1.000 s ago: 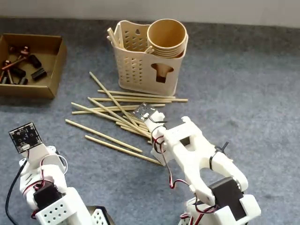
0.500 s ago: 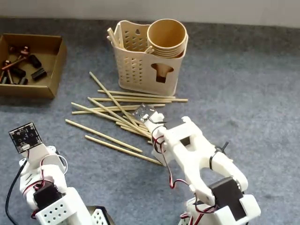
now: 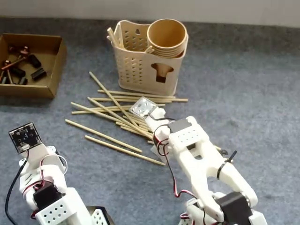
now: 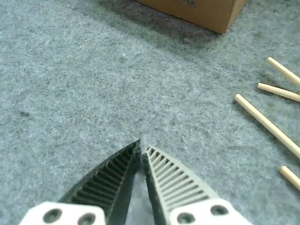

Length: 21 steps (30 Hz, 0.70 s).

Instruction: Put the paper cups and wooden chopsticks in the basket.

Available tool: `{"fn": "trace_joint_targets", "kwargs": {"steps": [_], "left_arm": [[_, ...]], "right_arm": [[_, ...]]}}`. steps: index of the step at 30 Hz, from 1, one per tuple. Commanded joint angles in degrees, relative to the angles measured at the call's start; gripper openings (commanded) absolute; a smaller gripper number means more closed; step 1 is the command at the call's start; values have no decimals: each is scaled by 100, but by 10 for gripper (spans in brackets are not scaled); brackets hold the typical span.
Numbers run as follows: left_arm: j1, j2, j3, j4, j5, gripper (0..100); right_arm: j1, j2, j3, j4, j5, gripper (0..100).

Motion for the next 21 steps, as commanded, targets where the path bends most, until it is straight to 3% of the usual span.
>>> {"fn": "trace_joint_targets", "kwargs": {"steps": [1, 8, 21], "left_arm": [[-75, -13, 110, 18, -35, 5], [-75, -13, 110, 18, -35, 5], [-84, -13, 110, 18, -35, 5]], "right_arm": [[-13, 251, -215, -330, 44, 159], [207, 532, -382, -620, 70, 159], [-13, 1420, -338, -796, 79, 130]]}}
